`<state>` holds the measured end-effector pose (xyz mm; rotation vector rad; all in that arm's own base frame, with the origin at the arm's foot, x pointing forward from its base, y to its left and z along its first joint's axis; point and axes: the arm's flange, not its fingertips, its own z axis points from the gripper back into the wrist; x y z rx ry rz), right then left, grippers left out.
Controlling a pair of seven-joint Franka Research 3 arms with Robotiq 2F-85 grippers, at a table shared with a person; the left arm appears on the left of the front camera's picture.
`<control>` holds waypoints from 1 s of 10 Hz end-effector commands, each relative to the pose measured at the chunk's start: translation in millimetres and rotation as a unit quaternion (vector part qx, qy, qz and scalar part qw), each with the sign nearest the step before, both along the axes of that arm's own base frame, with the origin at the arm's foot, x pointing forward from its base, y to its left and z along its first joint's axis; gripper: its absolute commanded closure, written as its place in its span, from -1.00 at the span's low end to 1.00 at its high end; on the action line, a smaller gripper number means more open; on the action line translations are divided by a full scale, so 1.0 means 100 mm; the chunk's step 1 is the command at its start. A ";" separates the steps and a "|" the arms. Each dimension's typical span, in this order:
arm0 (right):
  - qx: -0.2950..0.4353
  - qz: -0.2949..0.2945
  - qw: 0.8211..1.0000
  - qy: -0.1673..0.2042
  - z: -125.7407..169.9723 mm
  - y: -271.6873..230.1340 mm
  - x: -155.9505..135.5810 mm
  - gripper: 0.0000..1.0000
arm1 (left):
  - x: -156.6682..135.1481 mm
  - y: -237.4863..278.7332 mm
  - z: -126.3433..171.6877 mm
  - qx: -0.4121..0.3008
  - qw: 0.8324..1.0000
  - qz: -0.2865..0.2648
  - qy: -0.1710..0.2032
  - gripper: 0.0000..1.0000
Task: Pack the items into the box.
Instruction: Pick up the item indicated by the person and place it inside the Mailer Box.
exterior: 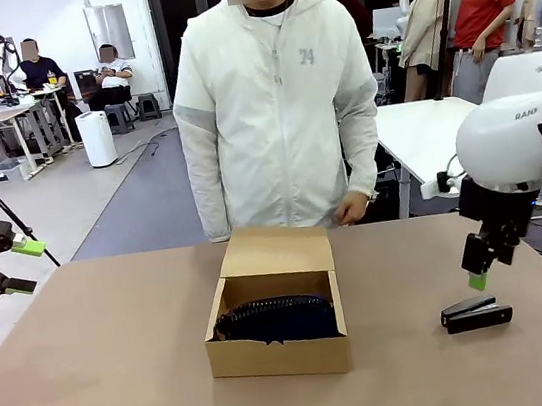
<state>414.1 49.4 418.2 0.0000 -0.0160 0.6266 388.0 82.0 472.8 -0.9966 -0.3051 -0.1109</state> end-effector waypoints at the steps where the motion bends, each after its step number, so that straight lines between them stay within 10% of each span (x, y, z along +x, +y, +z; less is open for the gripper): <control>1: 0.025 0.372 0.924 -0.084 -0.13 -0.04 -0.04 -1.00 | -0.02 0.03 0.00 -0.001 1.000 -0.007 -0.004 -1.00; 5: -0.011 0.520 0.839 -0.157 -0.18 0.10 -0.15 -1.00 | -0.02 0.03 0.00 -0.001 1.000 -0.007 -0.004 -1.00; 10: -0.054 0.458 0.879 -0.119 -0.11 0.25 -0.13 -1.00 | -0.02 0.03 0.00 -0.001 1.000 -0.007 -0.004 -1.00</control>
